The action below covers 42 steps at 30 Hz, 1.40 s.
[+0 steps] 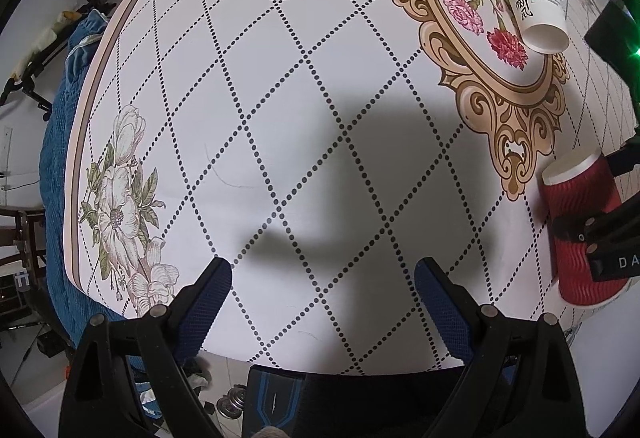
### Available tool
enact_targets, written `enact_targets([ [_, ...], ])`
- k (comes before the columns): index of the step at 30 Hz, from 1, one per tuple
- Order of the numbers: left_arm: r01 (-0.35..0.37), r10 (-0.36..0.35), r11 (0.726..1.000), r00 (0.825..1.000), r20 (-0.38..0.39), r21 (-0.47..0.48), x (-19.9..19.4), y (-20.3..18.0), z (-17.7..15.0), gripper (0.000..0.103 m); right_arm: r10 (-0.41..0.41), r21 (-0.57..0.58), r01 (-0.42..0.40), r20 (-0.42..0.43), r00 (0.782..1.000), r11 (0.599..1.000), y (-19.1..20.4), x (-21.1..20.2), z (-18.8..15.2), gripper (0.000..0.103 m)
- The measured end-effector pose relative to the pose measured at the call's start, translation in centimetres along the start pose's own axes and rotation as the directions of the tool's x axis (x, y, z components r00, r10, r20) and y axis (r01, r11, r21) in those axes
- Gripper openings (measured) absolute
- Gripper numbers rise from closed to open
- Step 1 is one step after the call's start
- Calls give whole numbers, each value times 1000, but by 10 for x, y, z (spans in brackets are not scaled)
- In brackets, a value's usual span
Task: Flip cup upside down
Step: 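Lower the upside-down red cup with the right gripper onto the tablecloth, then open the right gripper to release the cup and lift away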
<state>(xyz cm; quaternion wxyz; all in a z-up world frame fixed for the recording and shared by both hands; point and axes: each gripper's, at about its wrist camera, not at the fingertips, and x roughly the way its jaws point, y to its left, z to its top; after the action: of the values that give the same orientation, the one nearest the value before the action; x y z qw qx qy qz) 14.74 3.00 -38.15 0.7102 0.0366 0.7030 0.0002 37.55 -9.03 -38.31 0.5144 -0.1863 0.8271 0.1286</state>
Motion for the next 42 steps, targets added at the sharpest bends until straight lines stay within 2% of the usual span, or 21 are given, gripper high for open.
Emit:
enact_targets([
  [7, 10, -10, 1000, 1000, -12, -15, 2, 4, 2, 94, 4, 47, -10, 118, 993, 999, -10, -18, -12, 73],
  [10, 13, -14, 1000, 1000, -15, -22, 4, 8, 5, 94, 26, 93, -47, 213, 977, 995, -20, -35, -23, 73],
  [13, 17, -17, 999, 1000, -18, -33, 2, 13, 11, 94, 10, 124, -55, 333, 943, 991, -21, -51, -33, 73],
  [17, 19, -20, 999, 1000, -21, -50, -1, 20, 19, 94, -17, 181, -88, 510, 860, 980, -26, -71, -47, 73],
  [19, 16, -17, 998, 1000, -24, -59, -2, 23, 23, 94, -26, 209, -121, 588, 808, 970, -28, -79, -54, 73],
  [20, 14, -15, 998, 1000, -25, -63, -3, 25, 25, 94, -36, 225, -138, 631, 775, 965, -29, -81, -57, 73],
  [22, 6, -8, 998, 999, -31, -67, -3, 30, 28, 94, -61, 248, -152, 681, 730, 957, -18, -79, -58, 73],
  [23, 1, -3, 998, 999, -32, -67, -3, 33, 30, 94, -80, 259, -154, 710, 699, 953, -15, -78, -59, 73],
  [29, -31, 29, 998, 999, -35, -54, -1, 40, 33, 94, -144, 304, -191, 804, 578, 933, -1, -65, -56, 73],
  [32, -38, 36, 998, 999, -38, -42, 3, 38, 33, 94, -161, 299, -176, 825, 541, 938, 10, -60, -62, 73],
  [36, -37, 36, 999, 999, -35, -26, 4, 35, 30, 94, -159, 280, -150, 827, 540, 948, 20, -58, -69, 74],
  [42, -29, 29, 1000, 1000, -7, -9, -2, 28, 24, 94, -123, 280, -180, 797, 591, 943, 24, -53, -74, 74],
])
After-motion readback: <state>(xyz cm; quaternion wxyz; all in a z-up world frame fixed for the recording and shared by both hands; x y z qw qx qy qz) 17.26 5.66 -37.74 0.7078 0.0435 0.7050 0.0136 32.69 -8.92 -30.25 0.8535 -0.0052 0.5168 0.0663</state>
